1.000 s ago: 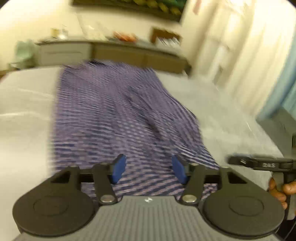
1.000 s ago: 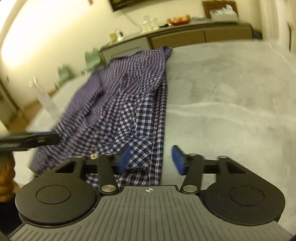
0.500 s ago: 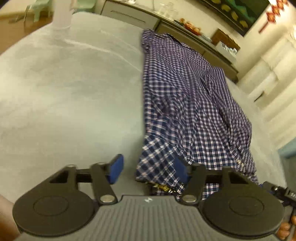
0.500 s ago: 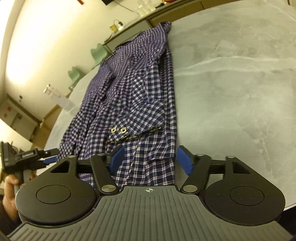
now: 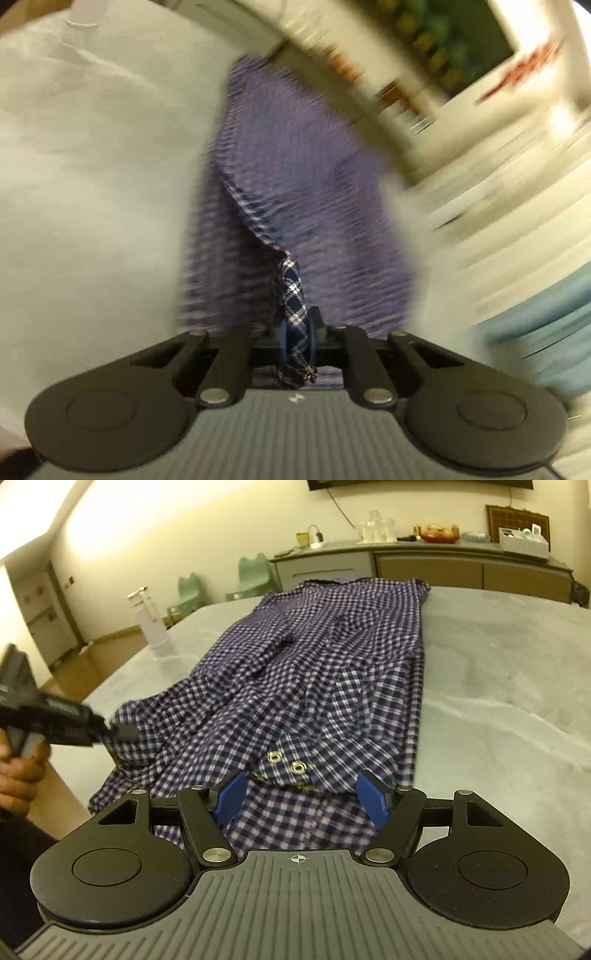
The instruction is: Fold clothes
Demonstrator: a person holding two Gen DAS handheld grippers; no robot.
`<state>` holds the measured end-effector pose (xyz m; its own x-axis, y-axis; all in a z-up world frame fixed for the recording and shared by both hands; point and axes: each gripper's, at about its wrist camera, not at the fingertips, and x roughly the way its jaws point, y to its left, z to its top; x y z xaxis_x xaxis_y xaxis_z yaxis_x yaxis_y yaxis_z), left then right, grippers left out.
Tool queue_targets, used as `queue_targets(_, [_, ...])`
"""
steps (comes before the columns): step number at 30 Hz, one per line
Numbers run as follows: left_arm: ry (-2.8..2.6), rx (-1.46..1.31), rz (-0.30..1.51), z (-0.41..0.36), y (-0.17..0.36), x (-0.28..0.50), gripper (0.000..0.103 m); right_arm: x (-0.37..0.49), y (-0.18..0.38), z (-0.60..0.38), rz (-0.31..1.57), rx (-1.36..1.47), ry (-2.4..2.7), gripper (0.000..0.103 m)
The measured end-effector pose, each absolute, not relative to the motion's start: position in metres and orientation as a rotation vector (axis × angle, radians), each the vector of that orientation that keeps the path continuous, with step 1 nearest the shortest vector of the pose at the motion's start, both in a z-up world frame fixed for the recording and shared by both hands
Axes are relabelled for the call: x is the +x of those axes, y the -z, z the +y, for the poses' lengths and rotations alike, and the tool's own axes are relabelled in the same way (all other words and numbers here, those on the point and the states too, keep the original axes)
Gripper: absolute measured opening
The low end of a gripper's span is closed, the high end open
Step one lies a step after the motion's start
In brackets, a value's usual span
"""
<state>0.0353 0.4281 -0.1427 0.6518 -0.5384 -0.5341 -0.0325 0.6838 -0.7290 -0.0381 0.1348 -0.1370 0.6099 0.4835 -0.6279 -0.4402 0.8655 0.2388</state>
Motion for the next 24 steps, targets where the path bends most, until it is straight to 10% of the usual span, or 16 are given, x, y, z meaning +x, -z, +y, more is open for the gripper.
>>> queue_targets(6, [0.171, -0.700, 1.042, 0.430, 0.185, 0.033, 0.019, -0.034, 0.147, 0.105, 0.778, 0.192, -0.460, 0.072])
queue_targets(8, [0.163, -0.622, 1.008, 0.427, 0.175, 0.026, 0.029, -0.033, 0.150, 0.094, 0.790, 0.235, -0.438, 0.073])
queue_targets(10, [0.127, -0.546, 0.971, 0.423, 0.165, 0.015, 0.062, -0.033, 0.150, 0.083, 0.797, 0.283, -0.427, 0.075])
queue_targets(17, [0.173, -0.540, 0.997, 0.417, 0.167, -0.010, 0.082, -0.038, 0.159, 0.059, 0.865, 0.377, -0.401, 0.077])
queue_targets(20, [0.240, -0.474, 1.007, 0.402, 0.167, -0.006, 0.075, -0.040, 0.166, 0.061, 0.912, 0.367, -0.404, 0.076])
queue_targets(23, [0.262, -0.444, 1.037, 0.390, 0.175, 0.000, 0.028, -0.046, 0.173, 0.074, 0.925, 0.343, -0.446, 0.070])
queue_targets(24, [0.258, -0.434, 1.052, 0.386, 0.178, 0.003, 0.004, -0.047, 0.175, 0.080, 0.929, 0.336, -0.464, 0.054])
